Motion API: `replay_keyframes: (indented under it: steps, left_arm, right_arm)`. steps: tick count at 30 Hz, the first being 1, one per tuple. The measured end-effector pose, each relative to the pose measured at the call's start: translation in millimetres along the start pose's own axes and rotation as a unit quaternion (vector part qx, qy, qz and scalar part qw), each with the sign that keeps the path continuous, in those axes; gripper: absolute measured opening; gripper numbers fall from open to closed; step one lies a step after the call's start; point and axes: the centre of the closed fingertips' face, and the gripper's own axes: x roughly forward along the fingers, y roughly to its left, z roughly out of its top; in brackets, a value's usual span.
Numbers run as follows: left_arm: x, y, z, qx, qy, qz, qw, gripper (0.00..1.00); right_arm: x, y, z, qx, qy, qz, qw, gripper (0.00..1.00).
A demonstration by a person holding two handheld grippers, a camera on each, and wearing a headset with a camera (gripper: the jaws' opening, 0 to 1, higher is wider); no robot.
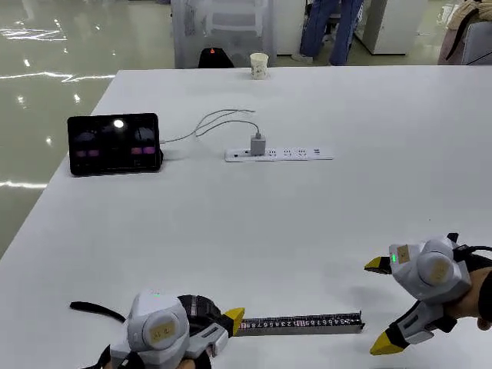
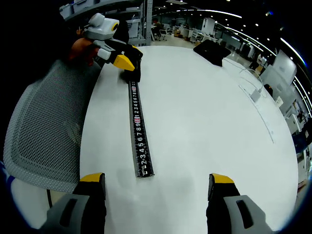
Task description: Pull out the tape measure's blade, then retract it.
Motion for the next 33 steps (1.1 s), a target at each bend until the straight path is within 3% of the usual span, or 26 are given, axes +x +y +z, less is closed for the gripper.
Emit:
replay_keyframes:
  steps: [3, 9, 14, 33]
  left_arm:
    - [1.9, 0.4, 4.1, -0.006, -0.010, 0.010, 0.9999, 0.99]
    - [1.0, -4.6, 3.1, 0.017, -0.022, 0.003, 0.9996, 0.99]
    - [2.1, -1.1, -2.3, 0.027, -0.018, 0.002, 0.9995, 0.99]
    - [3.7, -1.6, -3.2, 0.040, -0.024, -0.002, 0.9989, 0.97]
  right_arm:
    - [1.0, 1.0, -0.5, -0.007, 0.004, 0.005, 1.0000, 0.85]
    - [5.5, 0.5, -1.7, -0.008, 0.003, 0.012, 0.9999, 0.76]
    - [10.9, 1.1, -1.4, -0.001, 0.005, 0.017, 0.9998, 0.67]
    - [20.6, 9.3, -4.1, -0.022, 0.016, 0.044, 0.9987, 0.34]
